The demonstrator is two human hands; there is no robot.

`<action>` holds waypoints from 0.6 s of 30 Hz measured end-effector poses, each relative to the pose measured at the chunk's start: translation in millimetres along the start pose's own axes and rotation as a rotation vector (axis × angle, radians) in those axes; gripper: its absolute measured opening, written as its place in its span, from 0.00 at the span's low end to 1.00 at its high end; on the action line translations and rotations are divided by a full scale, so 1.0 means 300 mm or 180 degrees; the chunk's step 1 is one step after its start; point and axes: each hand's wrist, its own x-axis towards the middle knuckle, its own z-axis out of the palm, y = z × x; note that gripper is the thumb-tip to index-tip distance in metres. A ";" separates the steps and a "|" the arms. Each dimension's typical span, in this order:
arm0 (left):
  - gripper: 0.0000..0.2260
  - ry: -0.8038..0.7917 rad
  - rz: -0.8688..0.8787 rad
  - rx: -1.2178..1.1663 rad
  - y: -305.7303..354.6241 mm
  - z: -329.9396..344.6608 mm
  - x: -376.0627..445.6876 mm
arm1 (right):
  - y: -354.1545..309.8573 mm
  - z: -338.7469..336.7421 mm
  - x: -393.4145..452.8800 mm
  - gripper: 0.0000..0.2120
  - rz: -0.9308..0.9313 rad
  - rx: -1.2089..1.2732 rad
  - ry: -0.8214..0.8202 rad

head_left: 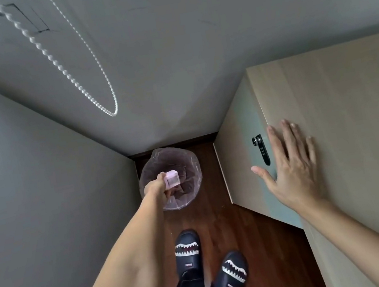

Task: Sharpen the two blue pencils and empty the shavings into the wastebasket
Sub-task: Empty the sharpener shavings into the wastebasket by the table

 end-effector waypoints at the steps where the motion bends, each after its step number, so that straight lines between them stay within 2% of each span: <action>1: 0.18 -0.0068 0.0058 0.0044 0.001 0.001 -0.005 | 0.000 0.000 0.000 0.39 0.0003 0.0010 -0.0003; 5: 0.13 -0.0014 -0.0414 -0.0136 -0.003 -0.013 0.016 | -0.003 0.000 0.000 0.39 0.0013 0.0031 0.0001; 10: 0.17 -0.0154 -0.0473 -0.0110 -0.001 -0.020 0.027 | -0.003 -0.001 -0.001 0.39 0.0015 0.0023 0.0000; 14: 0.16 -0.0254 -0.0273 0.0087 0.019 -0.018 0.022 | -0.003 -0.001 0.000 0.39 -0.0002 0.0013 -0.0015; 18: 0.16 -0.0455 -0.0419 -0.0019 0.045 -0.036 0.035 | -0.004 0.000 0.003 0.40 0.0000 0.0008 -0.0036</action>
